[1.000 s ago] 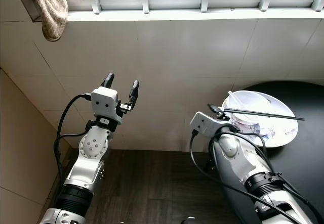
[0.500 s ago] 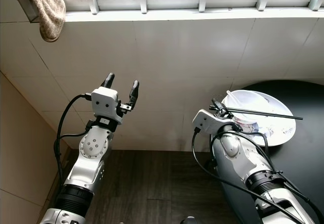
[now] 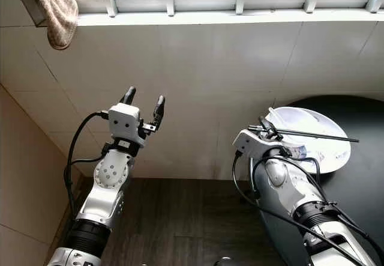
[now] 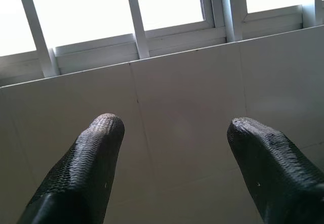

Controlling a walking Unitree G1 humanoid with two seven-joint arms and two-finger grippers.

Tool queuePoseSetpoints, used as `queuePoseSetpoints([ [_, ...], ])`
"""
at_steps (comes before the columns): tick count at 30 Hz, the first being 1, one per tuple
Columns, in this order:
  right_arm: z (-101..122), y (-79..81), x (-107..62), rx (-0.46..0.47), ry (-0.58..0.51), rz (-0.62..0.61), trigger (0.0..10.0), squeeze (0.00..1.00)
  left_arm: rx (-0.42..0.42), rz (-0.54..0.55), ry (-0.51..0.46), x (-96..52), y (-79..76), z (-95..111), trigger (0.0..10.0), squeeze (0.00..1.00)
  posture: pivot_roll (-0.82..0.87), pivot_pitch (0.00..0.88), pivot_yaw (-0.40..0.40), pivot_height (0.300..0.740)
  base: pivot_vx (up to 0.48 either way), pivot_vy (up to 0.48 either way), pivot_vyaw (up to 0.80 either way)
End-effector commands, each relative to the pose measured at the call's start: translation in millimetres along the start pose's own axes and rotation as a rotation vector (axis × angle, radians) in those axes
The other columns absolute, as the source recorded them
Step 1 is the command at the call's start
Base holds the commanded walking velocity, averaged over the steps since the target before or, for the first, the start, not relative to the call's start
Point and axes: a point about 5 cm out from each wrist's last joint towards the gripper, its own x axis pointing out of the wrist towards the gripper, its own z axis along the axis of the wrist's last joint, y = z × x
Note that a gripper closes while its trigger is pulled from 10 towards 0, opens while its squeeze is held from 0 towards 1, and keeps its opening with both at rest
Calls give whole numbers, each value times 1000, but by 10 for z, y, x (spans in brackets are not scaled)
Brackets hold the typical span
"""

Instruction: Kitchen organization

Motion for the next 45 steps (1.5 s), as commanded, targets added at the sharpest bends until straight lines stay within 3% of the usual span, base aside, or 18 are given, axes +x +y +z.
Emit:
queuePoseSetpoints([
  [1, -14, -87, 26, -17, 5, -35, 9020, 0, -2, 3, 11, 10, 1, -13, 10000, 0, -88, 0, 20, 740, 0, 0, 0],
  [2, -14, -87, 26, -17, 5, -35, 9020, 0, -2, 3, 11, 10, 1, -13, 10000, 0, -88, 0, 20, 740, 0, 0, 0],
  [3, -31, -100, 30, -22, 14, -45, 5765, 0, -2, 3, 12, 12, 1, -13, 10000, 0, -87, 0, 19, 740, 0, 0, 0],
  [5, -49, -107, 31, -22, 24, -52, 4314, 0, -2, 4, 12, 13, 2, -14, 10000, 0, -88, 0, 19, 740, 0, 0, 0],
  [6, -54, -112, 30, -21, 27, -58, 2392, 0, -2, 4, 12, 13, 3, -15, 10000, 0, -88, 0, 19, 740, 0, 0, 0],
  [7, -57, -120, 30, -19, 28, -67, 1216, 0, -2, 5, 12, 12, 3, -15, 10000, 0, -88, 0, 19, 740, 0, 0, 0],
  [8, -57, -120, 30, -19, 28, -67, 1216, 0, -2, 5, 12, 12, 3, -15, 10000, 0, -88, 0, 19, 740, 0, 0, 0],
  [9, -50, -151, 31, -15, 18, -95, 0, 0, -2, 5, 13, 12, 3, -16, 10000, 0, -89, 0, 21, 740, 0, 0, 0],
  [22, -44, -147, 23, -53, 4, -123, 0, 0, -5, 6, 22, 7, 0, -28, 10000, 0, -90, 0, 21, 740, 0, 0, 0],
  [45, 94, -374, 28, -110, -71, -254, 0, 0, -11, 8, 31, 13, -12, -42, 10000, 0, -97, 0, 18, 740, 0, 0, 0],
])
